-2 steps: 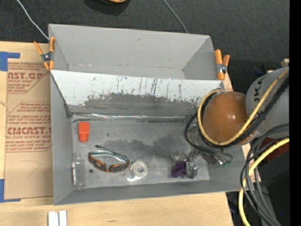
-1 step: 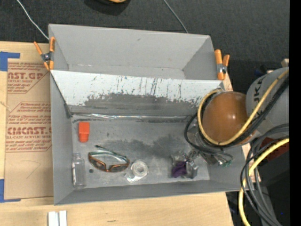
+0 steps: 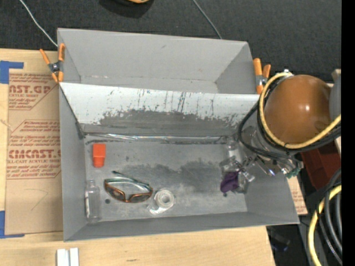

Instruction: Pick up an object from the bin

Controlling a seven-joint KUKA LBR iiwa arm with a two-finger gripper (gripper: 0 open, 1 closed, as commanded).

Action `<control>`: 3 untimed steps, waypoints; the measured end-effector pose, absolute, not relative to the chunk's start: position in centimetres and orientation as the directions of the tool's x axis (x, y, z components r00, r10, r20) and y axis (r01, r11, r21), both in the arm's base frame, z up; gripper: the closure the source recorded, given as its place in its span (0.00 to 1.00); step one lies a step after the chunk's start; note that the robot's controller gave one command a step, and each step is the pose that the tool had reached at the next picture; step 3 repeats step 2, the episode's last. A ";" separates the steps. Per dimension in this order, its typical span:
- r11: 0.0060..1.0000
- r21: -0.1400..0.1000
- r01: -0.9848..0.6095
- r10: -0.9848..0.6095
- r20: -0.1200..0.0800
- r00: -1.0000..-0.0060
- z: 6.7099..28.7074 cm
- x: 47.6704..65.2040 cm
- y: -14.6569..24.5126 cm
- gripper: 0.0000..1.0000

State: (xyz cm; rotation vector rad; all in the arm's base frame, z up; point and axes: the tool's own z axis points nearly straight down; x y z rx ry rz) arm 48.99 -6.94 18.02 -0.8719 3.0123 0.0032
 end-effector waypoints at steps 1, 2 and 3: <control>0.850 -0.005 -0.528 -0.528 -0.013 -0.849 9.5 49.8 -8.7 1.00; 0.865 0.001 -0.503 -0.502 -0.009 -0.865 24.5 50.3 -8.9 1.00; 0.865 0.001 -0.503 -0.502 -0.009 -0.865 24.5 50.3 -8.9 1.00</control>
Offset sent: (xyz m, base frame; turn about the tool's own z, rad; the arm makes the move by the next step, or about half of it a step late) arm 0.0125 -0.0206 0.0650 0.0364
